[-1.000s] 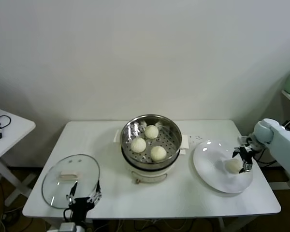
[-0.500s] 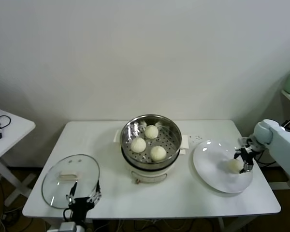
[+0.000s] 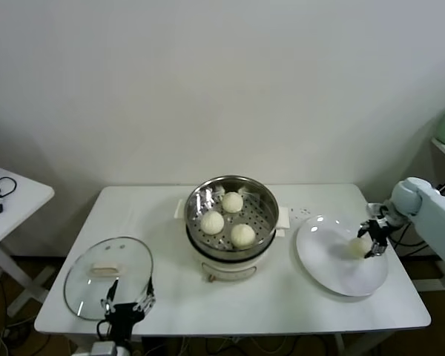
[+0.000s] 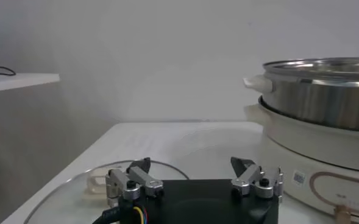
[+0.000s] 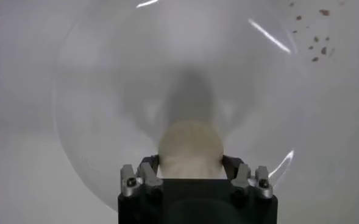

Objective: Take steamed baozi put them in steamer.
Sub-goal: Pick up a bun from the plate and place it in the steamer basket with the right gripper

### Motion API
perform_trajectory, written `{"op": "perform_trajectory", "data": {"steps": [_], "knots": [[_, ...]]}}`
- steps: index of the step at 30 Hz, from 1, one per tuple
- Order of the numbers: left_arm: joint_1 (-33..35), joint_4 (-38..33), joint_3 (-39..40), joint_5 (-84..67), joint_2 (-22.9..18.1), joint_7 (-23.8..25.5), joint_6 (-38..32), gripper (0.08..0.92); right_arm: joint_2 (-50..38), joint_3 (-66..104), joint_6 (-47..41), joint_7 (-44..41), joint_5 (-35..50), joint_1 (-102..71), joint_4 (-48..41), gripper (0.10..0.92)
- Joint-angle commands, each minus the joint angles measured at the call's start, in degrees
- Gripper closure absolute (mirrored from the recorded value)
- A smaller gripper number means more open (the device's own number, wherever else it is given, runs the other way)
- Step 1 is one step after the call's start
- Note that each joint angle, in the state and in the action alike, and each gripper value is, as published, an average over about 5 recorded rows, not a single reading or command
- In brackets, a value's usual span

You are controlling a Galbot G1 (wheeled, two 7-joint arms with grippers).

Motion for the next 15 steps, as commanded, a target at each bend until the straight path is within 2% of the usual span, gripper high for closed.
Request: {"op": "perform_trajectory", "data": {"steps": [1,7,15], "knots": [[0.19,-0.49,0.81,-0.06,-0.08,-0.09,-0.29,0.177,-2.99,-16.94,-5.73,0.45,19.56,16.55,4.63,0.336],[0.02,-1.27,1.16,-0.03,0.01,-0.63,-0.06,0.177,-0.55,-34.39,-9.31,1.27,35.0,34.2,7.83,0.338],[-0.2,-2.03,2.74,0.43,0.14,-1.35,0.07,0.177,10.51,-49.43,-12.64,2.55,53.18,49.15,8.79,0.338]]}}
